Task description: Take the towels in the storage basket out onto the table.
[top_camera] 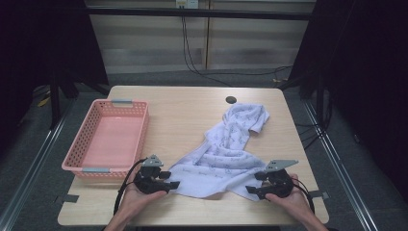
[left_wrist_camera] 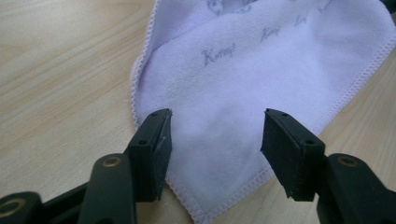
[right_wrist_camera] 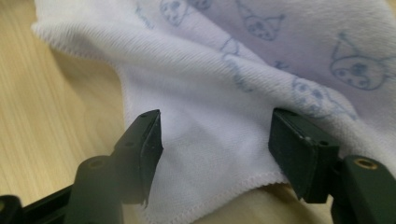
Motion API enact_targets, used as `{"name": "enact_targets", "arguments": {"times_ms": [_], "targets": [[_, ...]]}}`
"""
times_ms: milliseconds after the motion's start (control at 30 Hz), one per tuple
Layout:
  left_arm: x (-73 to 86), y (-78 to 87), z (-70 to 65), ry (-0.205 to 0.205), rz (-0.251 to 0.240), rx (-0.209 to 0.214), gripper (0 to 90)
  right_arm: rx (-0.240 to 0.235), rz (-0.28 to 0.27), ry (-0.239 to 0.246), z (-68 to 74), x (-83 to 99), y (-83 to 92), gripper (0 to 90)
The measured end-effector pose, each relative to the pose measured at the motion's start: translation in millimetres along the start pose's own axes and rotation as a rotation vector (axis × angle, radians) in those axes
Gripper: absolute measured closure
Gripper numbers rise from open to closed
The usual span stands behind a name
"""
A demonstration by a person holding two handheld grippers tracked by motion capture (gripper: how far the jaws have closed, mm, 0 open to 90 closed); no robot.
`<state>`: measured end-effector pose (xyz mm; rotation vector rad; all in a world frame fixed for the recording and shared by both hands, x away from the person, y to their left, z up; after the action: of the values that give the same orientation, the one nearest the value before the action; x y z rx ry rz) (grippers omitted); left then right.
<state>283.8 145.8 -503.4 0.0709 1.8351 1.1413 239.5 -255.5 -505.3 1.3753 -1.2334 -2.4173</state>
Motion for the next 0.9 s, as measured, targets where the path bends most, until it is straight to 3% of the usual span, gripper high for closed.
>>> {"name": "enact_targets", "arguments": {"times_ms": [100,200,333,367,500,567,700,767,900], "targets": [[3.7,2.1,-10.0,-0.054,0.004,0.01,45.9,-0.015,0.021,0.035,5.2,3.2,1.9,34.2],[11.6,6.6,-17.7,-0.114,-0.01,0.024,62.6,0.021,0.045,0.109,14.8,6.4,0.2,34.3],[17.0,11.8,-20.6,-0.134,0.002,0.008,82.2,0.041,0.057,0.108,19.4,6.6,0.1,36.0],[16.9,11.8,-20.5,-0.13,0.004,0.012,84.7,0.038,0.058,0.102,20.4,6.2,0.0,39.6],[15.6,10.7,-14.5,-0.076,0.018,0.058,87.7,0.016,0.069,0.113,28.4,6.1,1.9,72.4],[13.3,10.5,-10.7,-0.053,0.011,0.063,87.8,0.0,0.065,0.101,27.7,4.7,0.9,81.7],[-0.7,13.1,-1.1,0.01,-0.054,0.074,87.9,-0.028,0.056,0.064,20.4,1.0,0.5,84.6],[-7.5,17.8,2.6,0.04,-0.099,0.093,87.9,-0.043,0.002,0.034,15.7,-4.6,6.2,84.8],[-22.6,28.4,6.7,0.055,-0.146,0.102,87.9,-0.025,-0.116,0.007,1.1,-20.7,29.6,84.8]]}}
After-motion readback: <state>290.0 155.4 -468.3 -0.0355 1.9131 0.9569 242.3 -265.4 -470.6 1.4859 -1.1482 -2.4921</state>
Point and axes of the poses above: each handheld gripper's, and its own axes: y roughly backward along the jaws, x roughly out of its underside, z roughly to its left, the point moved 1 cm from there along -y, roughly forward along the jaws, and after that the axes turned 10 degrees about -x, right-handed, at the moved point
